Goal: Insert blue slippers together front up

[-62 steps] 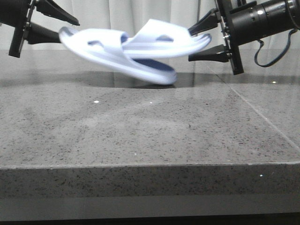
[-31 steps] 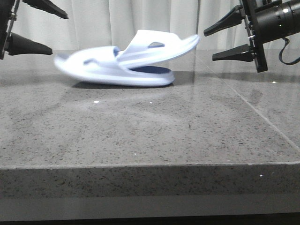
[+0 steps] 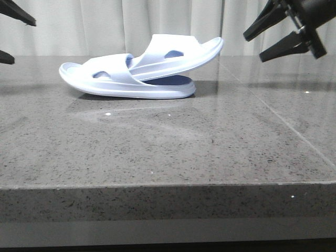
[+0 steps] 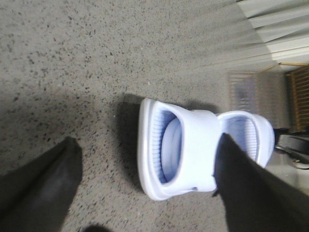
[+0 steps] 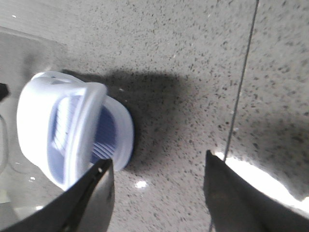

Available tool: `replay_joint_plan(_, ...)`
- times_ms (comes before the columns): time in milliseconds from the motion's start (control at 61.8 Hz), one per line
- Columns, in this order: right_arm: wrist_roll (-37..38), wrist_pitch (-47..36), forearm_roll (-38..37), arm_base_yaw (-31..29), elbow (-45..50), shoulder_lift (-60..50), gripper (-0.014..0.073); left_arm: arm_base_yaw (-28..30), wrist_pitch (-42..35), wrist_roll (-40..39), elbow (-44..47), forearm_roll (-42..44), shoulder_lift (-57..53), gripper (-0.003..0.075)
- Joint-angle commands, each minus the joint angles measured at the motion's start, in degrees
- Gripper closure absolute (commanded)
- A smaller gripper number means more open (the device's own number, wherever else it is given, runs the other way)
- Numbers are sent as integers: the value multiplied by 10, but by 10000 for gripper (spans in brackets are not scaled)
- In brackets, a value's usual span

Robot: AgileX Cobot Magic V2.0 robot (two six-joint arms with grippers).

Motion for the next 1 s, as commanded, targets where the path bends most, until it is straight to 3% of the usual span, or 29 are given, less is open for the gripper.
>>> replay_joint_plan(0, 1, 3, -22, -3, -21, -56, 176, 2, 29, 3, -15, -14, -47, 310)
replay_joint_plan(130, 1, -7, -71, -2, -21, -83, 333, 2, 23, 7, -15, 0, -60, 491)
replay_joint_plan(275, -12, -5, -94, 0, -21, -102, 660, 2, 28, 10, -15, 12, -66, 721)
replay_joint_plan(308, -13, -4, -102, 1, -21, -106, 717, 2, 27, 12, -15, 19, -69, 738)
replay_joint_plan(583, -12, -61, -183, 29, 21, -156, 701, -2, -14, 24, -15, 70, -113, 741)
replay_joint_plan(680, -12, -107, -216, 47, 56, -186, 701, -17, -69, 22, -11, 147, -150, 741)
replay_joint_plan(826, -12, -186, -258, 68, 120, -243, 701, -56, -154, 23, 18, 194, -209, 741)
replay_joint_plan(988, -13, -297, -277, 80, 224, -326, 701, -110, -293, 24, 103, 262, -297, 741)
